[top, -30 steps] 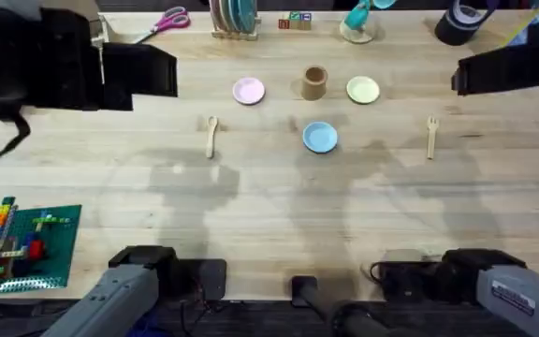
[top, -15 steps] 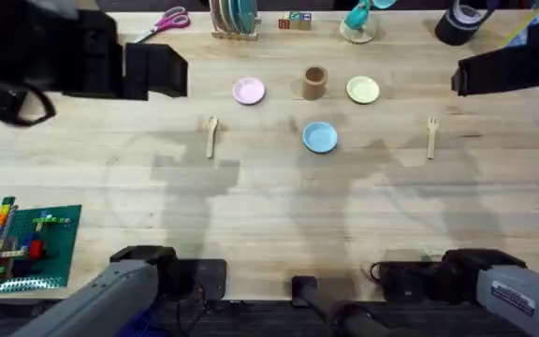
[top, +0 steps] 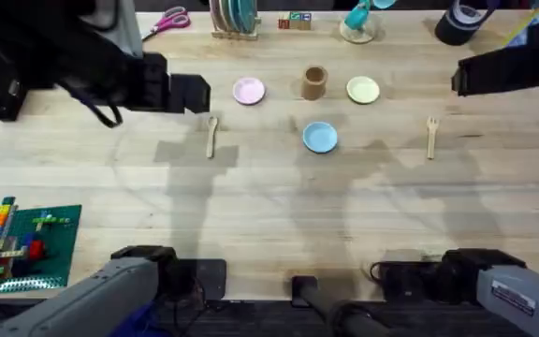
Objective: Pick up a utensil and set it on the pink plate, then put the other utensil in the container.
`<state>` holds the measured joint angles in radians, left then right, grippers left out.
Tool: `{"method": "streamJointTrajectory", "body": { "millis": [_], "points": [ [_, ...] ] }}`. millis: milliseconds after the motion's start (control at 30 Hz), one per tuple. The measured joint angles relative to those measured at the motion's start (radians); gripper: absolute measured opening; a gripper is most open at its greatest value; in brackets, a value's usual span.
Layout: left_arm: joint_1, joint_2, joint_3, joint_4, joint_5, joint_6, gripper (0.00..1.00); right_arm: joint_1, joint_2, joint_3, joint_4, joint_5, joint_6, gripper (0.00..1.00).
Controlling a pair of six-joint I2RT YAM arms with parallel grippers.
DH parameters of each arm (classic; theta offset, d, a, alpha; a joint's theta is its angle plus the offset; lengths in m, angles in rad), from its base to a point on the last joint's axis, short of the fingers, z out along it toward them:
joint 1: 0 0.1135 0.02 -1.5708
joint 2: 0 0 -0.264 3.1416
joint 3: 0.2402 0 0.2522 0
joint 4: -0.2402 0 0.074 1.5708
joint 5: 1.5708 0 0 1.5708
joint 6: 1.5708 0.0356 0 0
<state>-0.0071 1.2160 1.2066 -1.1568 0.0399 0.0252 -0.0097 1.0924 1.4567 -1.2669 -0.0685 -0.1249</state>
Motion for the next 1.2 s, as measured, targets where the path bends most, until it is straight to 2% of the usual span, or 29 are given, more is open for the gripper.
{"method": "streamJointTrajectory", "body": {
  "millis": [167,400,500,867,1200],
  "points": [
    [-0.010,0.056,-0.065,0.040,-0.002,-0.003,0.996,0.000,0.000,0.000,0.000,0.000,-0.002,0.998],
    [-0.091,0.158,-0.065,0.097,-0.030,-0.026,0.996,0.000,0.000,0.000,0.000,0.000,-0.003,0.998],
    [-0.110,0.204,-0.065,0.125,-0.037,-0.046,0.995,0.000,0.001,0.000,0.000,0.000,-0.003,0.998],
    [-0.112,0.332,-0.086,0.234,-0.044,-0.138,0.996,0.000,0.029,0.000,0.000,0.000,-0.003,0.998],
    [-0.112,0.341,-0.218,0.370,-0.045,-0.185,0.995,0.000,0.032,0.000,0.000,0.000,-0.003,0.998]
  ]
}}
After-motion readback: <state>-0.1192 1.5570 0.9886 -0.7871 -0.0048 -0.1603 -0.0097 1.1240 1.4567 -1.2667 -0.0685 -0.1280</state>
